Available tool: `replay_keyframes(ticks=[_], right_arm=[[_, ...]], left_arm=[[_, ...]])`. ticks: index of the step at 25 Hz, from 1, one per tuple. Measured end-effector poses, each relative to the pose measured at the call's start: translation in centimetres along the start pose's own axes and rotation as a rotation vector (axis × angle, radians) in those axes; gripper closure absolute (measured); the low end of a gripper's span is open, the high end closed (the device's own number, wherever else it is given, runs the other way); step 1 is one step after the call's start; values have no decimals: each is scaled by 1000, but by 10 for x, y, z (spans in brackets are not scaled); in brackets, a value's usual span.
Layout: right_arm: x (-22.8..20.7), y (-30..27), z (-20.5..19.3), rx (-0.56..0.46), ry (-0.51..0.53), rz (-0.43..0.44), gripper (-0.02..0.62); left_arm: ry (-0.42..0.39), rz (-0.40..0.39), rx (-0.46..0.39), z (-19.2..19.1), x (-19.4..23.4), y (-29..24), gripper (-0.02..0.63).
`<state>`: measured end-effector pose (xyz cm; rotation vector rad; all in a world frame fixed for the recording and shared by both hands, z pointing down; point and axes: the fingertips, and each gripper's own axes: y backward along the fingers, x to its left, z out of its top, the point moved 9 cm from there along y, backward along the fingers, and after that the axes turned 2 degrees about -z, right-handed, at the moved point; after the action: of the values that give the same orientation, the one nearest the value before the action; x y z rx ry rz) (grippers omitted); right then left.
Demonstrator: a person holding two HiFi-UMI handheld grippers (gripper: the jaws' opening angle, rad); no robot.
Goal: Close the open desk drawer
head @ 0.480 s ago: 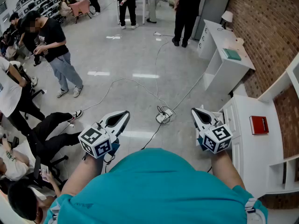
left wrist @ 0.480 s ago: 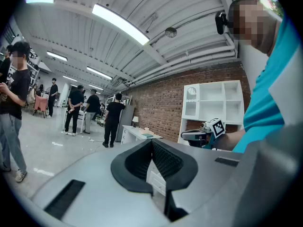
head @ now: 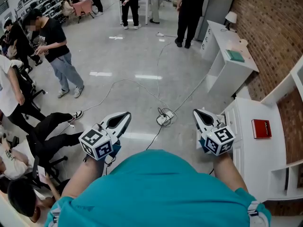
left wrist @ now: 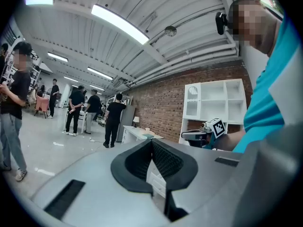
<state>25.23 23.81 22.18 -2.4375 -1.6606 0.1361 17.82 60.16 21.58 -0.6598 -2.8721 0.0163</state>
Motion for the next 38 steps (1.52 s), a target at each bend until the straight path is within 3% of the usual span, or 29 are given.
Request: replay_keyframes(ticks=[15,21,29,38], right_arm=[[-71,50,-31,-28,-10,33,574],[-89,43,-35,-32,-18,28,574],[-95,-13,-25,1,8,8,574],[-89,-159,10,-7,-16,-36,574]], left_arm=[[-36,-40,55,-6,-58,-84,591],[-37,-50,74,-2,-49,-108,591],[2,-106,69,-9,16,-129,591],[-4,-180,66,23,173,-155,591]])
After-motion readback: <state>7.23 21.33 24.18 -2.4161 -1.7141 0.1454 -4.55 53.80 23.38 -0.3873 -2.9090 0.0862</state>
